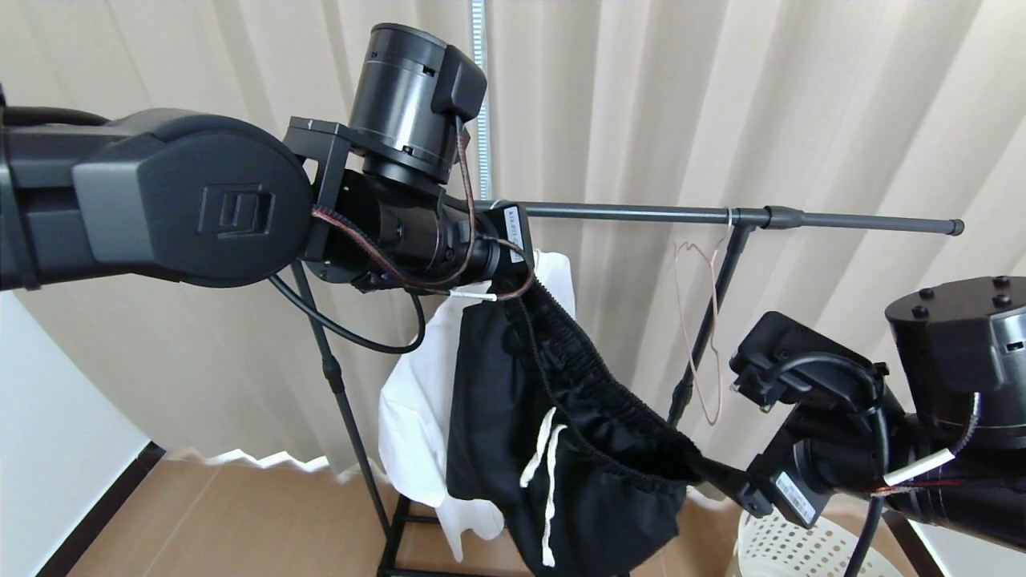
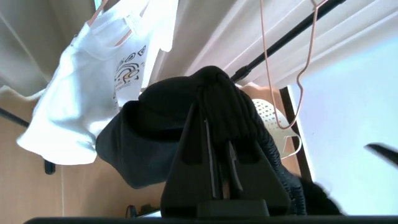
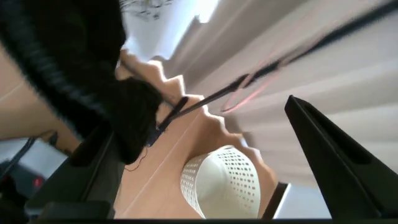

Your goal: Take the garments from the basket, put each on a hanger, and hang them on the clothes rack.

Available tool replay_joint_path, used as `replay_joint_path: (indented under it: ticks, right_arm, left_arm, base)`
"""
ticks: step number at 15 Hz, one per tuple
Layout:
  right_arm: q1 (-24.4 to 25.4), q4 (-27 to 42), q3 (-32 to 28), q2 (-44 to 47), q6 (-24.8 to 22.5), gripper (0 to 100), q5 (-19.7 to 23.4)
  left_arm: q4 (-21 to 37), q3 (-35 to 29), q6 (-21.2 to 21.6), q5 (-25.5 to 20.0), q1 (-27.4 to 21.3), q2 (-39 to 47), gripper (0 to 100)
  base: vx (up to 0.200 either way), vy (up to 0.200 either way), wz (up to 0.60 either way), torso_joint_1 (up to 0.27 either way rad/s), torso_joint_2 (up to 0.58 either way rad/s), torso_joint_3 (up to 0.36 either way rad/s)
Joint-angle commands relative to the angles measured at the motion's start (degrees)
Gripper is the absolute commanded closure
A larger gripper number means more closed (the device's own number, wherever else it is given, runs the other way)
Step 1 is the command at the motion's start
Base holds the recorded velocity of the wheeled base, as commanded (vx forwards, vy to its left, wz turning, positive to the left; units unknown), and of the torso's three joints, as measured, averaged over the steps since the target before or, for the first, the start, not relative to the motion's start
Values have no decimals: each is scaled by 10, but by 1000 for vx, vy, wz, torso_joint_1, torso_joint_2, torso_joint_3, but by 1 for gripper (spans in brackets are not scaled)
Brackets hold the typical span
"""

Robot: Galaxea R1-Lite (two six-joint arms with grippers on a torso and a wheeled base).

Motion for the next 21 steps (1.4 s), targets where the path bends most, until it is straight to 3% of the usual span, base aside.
replay_joint_path:
  ticks: [1, 3, 6, 10, 21]
  right_arm:
    - [13, -3, 17, -2, 0, 0, 38]
    - [13, -16, 19, -1, 0, 0, 88]
    - [16, -40, 19, 14, 12, 0, 129]
    - [50, -148, 24, 50, 127, 0, 132]
    - [58, -163, 24, 99, 136, 0, 130]
  left_arm:
    - [0, -3, 0, 0, -2, -1, 100]
    - [0, -5, 1, 0, -2, -1, 100]
    - [1, -4, 1, 0, -6, -1, 100]
    - [1, -2, 1, 1, -9, -1, 100]
    - [1, -2, 8, 2, -23, 0, 100]
  base:
    - [0, 0, 0, 0, 0, 0]
    - [0, 0, 0, 0, 0, 0]
    - [0, 0, 0, 0, 0, 0]
    - [0, 0, 0, 0, 0, 0]
    - [0, 0, 0, 0, 0, 0]
